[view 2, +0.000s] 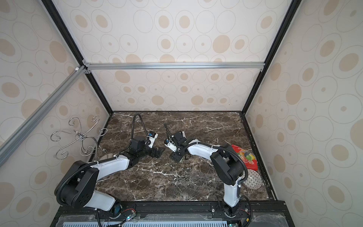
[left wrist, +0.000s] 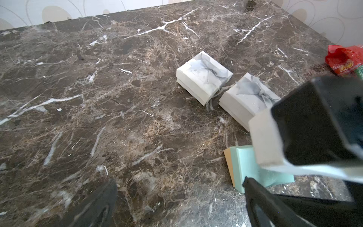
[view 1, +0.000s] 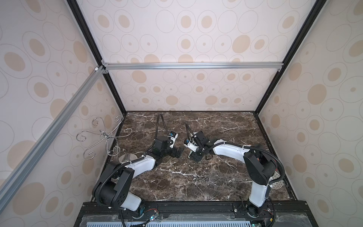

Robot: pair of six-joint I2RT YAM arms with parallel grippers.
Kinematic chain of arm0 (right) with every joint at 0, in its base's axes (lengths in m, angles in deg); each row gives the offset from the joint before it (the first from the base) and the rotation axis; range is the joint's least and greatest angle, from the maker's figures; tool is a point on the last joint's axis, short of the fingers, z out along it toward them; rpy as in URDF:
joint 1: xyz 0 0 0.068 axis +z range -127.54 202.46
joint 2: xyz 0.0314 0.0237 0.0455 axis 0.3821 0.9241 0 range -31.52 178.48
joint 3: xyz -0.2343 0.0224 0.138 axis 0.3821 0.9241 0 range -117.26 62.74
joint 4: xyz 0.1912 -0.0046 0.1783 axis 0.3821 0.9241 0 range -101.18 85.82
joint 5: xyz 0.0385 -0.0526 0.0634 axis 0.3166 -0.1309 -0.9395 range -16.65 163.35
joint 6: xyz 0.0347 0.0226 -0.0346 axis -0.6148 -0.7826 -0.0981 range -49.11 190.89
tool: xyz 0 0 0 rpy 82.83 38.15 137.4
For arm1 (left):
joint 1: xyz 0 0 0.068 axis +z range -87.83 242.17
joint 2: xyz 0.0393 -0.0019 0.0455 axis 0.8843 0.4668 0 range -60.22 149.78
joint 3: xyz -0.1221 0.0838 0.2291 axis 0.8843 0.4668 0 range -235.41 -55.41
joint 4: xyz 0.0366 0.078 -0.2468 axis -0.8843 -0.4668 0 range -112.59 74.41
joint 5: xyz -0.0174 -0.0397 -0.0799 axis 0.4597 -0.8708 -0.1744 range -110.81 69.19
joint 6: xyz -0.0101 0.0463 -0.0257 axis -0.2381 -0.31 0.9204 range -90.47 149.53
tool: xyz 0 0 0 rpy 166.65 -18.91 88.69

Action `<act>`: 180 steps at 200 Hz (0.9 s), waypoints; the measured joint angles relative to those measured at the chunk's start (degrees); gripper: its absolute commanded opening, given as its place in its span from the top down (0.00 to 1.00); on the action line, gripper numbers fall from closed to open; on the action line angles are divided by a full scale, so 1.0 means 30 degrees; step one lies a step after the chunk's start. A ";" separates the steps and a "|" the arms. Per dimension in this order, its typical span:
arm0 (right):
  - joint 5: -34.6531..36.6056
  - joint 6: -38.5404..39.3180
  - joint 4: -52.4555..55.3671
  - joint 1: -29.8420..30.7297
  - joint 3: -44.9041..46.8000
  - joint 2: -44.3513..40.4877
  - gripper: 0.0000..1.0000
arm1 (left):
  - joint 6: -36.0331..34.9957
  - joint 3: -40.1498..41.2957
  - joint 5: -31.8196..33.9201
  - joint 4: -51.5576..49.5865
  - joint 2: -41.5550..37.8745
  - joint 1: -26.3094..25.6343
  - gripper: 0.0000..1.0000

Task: Take the rings out of the lift-off lid box
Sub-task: Close the lid on the jewelry box.

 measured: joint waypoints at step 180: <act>-0.0838 -0.0962 0.0503 0.0000 -0.0095 0.0211 0.45 | 0.0007 0.0000 -0.0510 0.0168 0.0080 0.0058 0.00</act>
